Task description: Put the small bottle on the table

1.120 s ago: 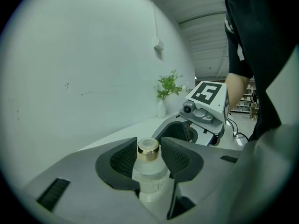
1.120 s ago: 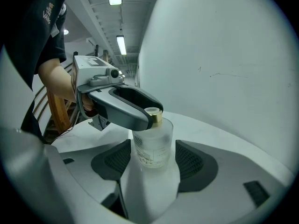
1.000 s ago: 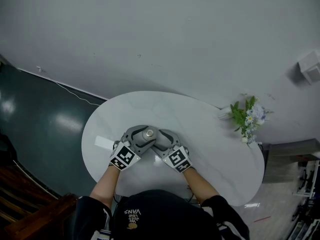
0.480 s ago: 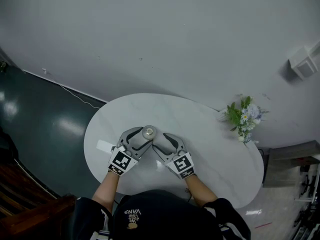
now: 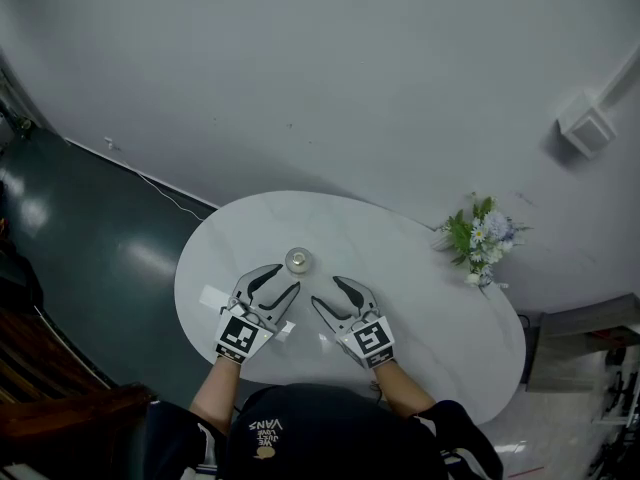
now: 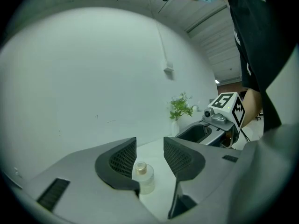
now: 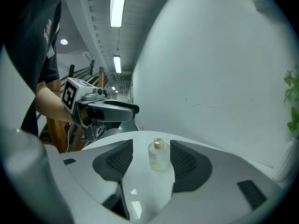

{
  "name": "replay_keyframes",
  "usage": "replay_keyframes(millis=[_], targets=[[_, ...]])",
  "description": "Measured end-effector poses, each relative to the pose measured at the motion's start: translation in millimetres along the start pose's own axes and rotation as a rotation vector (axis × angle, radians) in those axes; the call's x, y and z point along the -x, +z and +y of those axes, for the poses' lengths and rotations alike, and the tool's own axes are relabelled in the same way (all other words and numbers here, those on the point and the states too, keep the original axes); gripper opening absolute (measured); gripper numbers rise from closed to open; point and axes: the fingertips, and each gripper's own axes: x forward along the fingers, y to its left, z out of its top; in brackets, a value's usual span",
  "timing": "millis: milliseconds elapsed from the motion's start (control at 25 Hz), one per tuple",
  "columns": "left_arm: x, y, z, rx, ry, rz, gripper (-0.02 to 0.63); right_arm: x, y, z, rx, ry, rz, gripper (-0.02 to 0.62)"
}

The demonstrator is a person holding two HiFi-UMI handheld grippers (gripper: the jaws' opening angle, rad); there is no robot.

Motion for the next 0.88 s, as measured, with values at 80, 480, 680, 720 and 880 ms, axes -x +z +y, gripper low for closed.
replay_keyframes(millis=[80, 480, 680, 720, 880], targets=[[6.1, 5.4, -8.6, 0.004, 0.020, -0.005, 0.187, 11.3, 1.0, 3.0, -0.021, 0.005, -0.011, 0.272], [37.4, 17.7, -60.4, 0.036, 0.116, -0.012, 0.107, 67.5, 7.6, 23.8, 0.016, 0.049, -0.067, 0.091], [52.3, 22.2, -83.9, 0.041, 0.183, -0.015, 0.069, 95.9, 8.3, 35.2, 0.049, 0.079, -0.075, 0.070], [55.4, 22.6, -88.1, 0.044, 0.201, -0.015, 0.064, 101.3, 8.6, 37.4, 0.054, 0.084, -0.079, 0.067], [67.6, 22.0, -110.2, 0.049, 0.240, -0.002, 0.044, 123.8, 7.0, 44.4, 0.055, 0.108, -0.084, 0.062]])
